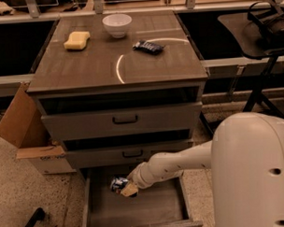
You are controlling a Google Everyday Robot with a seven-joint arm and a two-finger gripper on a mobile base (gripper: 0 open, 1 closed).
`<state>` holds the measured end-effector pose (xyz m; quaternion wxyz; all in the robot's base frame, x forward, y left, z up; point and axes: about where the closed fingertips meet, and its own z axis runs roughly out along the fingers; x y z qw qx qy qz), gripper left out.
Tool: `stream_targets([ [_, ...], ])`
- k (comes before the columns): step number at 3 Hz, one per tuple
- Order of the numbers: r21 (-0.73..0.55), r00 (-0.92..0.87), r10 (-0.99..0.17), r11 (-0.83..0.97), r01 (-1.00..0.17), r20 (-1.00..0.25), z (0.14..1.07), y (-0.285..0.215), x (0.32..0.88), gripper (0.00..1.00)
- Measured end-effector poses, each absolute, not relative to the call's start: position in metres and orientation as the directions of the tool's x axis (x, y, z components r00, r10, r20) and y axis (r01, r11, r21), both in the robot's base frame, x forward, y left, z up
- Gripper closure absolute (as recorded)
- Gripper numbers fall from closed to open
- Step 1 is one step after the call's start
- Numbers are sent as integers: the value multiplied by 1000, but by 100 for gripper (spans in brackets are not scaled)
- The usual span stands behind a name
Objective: Place pepsi can into bottom drawer
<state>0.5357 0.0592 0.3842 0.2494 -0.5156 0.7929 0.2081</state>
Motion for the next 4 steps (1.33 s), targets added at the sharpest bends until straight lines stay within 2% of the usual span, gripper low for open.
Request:
stream_targets([
  [3,44,-341,-693,409,-912,-635,283,30,567,100],
  [4,70,-369,-683,424,-903,-631,252,26,578,81],
])
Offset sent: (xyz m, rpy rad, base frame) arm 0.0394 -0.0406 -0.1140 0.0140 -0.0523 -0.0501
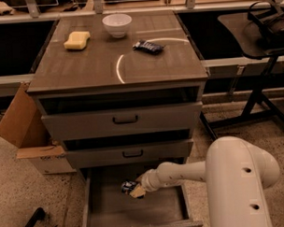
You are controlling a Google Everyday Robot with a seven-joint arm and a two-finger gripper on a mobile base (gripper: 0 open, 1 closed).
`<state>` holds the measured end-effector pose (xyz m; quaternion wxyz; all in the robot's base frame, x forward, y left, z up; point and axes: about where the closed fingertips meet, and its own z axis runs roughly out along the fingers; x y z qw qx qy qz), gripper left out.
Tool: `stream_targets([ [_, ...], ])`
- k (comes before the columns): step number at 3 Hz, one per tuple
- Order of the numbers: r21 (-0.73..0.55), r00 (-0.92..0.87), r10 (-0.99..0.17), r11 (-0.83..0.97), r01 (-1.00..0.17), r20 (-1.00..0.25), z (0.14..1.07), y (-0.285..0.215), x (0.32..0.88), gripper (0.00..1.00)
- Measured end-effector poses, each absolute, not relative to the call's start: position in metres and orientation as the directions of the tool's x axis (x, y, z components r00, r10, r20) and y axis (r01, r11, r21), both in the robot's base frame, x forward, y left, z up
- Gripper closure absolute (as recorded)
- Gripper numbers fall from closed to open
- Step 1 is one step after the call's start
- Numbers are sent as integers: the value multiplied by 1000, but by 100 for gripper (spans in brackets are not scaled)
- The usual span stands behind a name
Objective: Place pepsi can into bottom drawer
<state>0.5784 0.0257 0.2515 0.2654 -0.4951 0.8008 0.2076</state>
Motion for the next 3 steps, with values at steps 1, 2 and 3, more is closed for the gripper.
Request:
stream_targets([
  [1,97,-398,-680,435,-895,-616,226,22,585,58],
  [2,109,-414,-685,442,-890,-600,211,21,587,35],
  [3,123,-424,-691,442,-889,-585,199,21,586,11],
])
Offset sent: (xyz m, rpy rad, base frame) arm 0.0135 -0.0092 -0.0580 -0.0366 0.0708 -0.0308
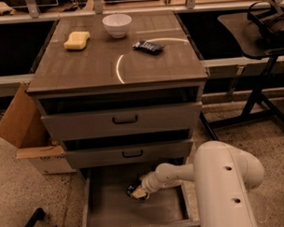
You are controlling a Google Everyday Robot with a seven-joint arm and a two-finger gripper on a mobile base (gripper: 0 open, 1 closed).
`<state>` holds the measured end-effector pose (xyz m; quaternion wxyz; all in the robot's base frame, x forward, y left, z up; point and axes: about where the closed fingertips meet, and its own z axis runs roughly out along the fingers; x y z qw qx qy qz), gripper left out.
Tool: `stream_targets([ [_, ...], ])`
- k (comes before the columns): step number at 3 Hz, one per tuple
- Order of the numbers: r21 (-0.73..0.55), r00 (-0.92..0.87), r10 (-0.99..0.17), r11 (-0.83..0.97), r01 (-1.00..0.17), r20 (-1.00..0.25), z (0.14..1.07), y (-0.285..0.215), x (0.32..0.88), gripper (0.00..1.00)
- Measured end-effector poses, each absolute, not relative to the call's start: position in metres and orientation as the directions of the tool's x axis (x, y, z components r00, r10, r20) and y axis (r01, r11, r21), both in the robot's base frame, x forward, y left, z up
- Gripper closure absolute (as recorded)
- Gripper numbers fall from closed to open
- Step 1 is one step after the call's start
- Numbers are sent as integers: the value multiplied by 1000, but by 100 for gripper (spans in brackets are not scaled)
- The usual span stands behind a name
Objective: Place pepsi can into bottom drawer
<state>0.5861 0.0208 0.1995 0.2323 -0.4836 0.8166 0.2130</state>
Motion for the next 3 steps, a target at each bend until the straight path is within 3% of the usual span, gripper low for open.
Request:
stream_targets([
  [1,138,-427,-679,437,-889,-597,199,17,583,0],
  [3,114,-361,-664,386,-916,-654,271,-9,550,0],
])
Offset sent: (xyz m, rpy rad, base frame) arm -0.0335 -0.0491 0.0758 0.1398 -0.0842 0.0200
